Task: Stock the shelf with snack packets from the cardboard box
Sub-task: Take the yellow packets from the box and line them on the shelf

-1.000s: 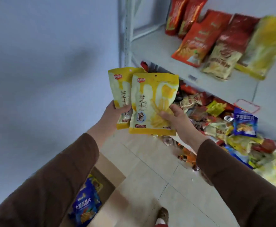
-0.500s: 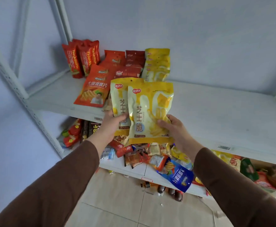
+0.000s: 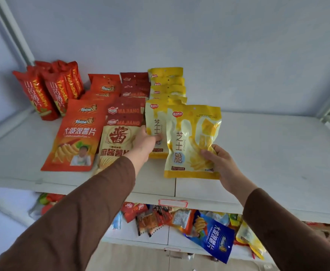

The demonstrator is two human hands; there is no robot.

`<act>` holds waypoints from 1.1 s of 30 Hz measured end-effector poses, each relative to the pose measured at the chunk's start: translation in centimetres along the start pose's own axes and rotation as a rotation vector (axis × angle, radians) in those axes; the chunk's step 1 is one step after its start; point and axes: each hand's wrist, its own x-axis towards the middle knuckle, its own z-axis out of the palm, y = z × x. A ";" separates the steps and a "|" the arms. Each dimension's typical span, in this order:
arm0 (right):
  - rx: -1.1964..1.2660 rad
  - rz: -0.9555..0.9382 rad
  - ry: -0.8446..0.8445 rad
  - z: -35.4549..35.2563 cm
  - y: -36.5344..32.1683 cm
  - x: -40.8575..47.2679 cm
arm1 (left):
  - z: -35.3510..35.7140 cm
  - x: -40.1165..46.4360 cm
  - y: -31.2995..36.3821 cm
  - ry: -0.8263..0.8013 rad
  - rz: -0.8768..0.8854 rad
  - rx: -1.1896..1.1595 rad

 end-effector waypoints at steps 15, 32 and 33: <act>0.077 0.044 0.014 -2.4 0.0 5.7 | 2.7 3.6 -1.2 0.128 0.026 0.190; -0.022 -0.003 0.028 3.2 -0.6 6.7 | -1.5 -0.4 4.8 0.112 0.457 0.610; -0.046 0.009 0.030 4.2 -0.3 6.7 | -2.6 -0.5 5.4 0.135 0.507 0.655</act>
